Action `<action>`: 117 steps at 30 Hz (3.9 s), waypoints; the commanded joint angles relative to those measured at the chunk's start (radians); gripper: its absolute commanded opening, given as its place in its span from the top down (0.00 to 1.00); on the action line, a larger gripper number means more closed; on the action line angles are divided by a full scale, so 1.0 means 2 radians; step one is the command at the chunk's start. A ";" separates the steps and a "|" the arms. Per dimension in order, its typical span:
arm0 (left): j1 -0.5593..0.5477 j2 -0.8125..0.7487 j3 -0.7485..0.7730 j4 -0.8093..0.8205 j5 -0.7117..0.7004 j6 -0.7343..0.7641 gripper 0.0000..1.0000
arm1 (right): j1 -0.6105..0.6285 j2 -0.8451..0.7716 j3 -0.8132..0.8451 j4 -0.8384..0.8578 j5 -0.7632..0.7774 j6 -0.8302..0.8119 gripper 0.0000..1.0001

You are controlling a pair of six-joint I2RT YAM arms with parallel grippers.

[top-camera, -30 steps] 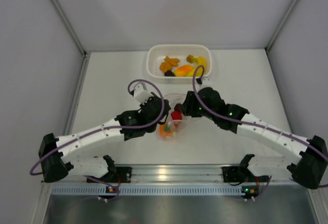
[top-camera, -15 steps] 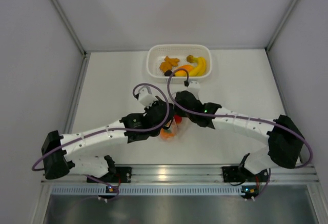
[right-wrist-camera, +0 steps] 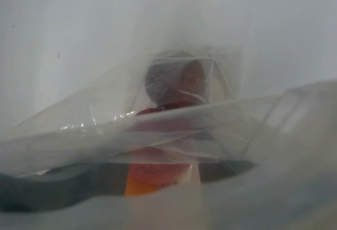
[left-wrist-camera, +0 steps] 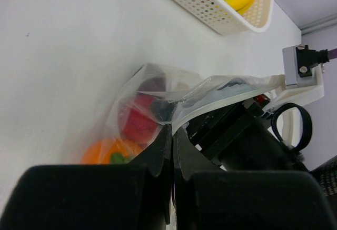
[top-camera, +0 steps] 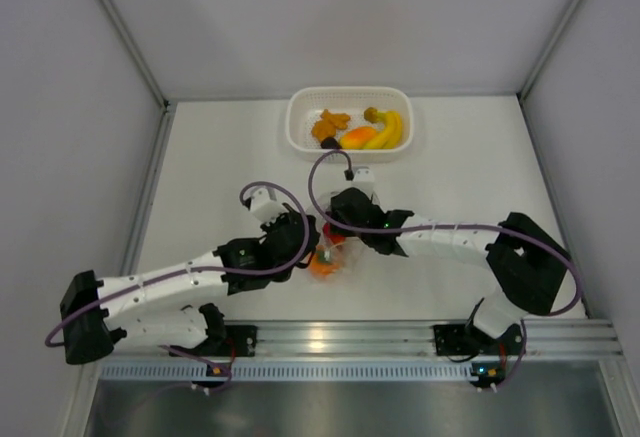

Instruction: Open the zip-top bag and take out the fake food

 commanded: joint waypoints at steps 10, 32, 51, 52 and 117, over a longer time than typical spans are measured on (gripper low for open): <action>-0.001 -0.036 -0.036 0.001 -0.013 0.036 1.00 | 0.026 0.030 -0.003 0.052 -0.067 -0.072 0.38; 0.000 -0.040 -0.042 0.001 -0.020 0.058 1.00 | 0.030 0.088 0.002 0.013 -0.033 -0.075 0.30; 0.001 -0.037 -0.027 0.002 -0.019 0.068 1.00 | 0.066 -0.012 0.000 0.017 -0.010 -0.115 0.59; 0.001 -0.036 -0.023 0.002 -0.016 0.074 1.00 | 0.072 -0.023 0.007 0.009 -0.011 -0.118 0.59; 0.048 -0.168 -0.036 -0.088 0.011 0.144 1.00 | -0.229 0.273 0.558 -0.100 -0.118 -0.329 0.01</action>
